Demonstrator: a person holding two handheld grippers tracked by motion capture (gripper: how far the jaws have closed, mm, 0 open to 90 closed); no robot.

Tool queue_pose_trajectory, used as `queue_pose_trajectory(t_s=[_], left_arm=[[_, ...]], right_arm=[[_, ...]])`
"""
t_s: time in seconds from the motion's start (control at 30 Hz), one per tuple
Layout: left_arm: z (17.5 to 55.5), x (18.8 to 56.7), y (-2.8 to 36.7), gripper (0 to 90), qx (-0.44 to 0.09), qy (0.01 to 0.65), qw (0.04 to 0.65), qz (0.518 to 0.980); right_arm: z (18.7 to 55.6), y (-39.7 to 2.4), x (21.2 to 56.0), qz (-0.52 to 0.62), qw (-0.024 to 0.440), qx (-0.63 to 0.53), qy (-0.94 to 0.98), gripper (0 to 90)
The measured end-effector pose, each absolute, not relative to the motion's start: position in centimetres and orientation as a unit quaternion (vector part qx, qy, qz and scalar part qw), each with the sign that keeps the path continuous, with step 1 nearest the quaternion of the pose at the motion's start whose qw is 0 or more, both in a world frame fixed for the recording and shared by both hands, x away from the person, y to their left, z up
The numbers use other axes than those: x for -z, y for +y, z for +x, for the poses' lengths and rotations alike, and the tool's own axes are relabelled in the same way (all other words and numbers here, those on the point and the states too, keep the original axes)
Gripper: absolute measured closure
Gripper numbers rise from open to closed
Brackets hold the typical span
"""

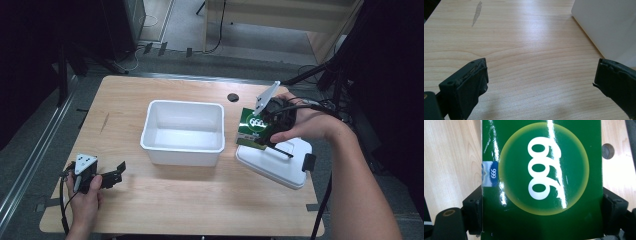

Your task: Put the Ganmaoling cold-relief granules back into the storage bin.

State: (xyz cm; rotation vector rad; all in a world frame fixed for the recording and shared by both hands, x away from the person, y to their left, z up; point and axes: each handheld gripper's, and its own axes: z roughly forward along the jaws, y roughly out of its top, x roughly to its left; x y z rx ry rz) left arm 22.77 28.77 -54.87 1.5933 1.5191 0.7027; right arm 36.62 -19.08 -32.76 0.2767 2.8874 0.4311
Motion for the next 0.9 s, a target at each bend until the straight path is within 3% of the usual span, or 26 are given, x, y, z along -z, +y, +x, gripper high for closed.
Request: queue_pose_trajectory(t_s=[0.9], left_arm=[[22.8, 54.9, 28.9, 0.0, -0.275, 0.603, 0.405, 0.630]], right_arm=[[38.9, -14.1, 31.4, 0.070, 0.108, -0.153, 0.980, 16.0]])
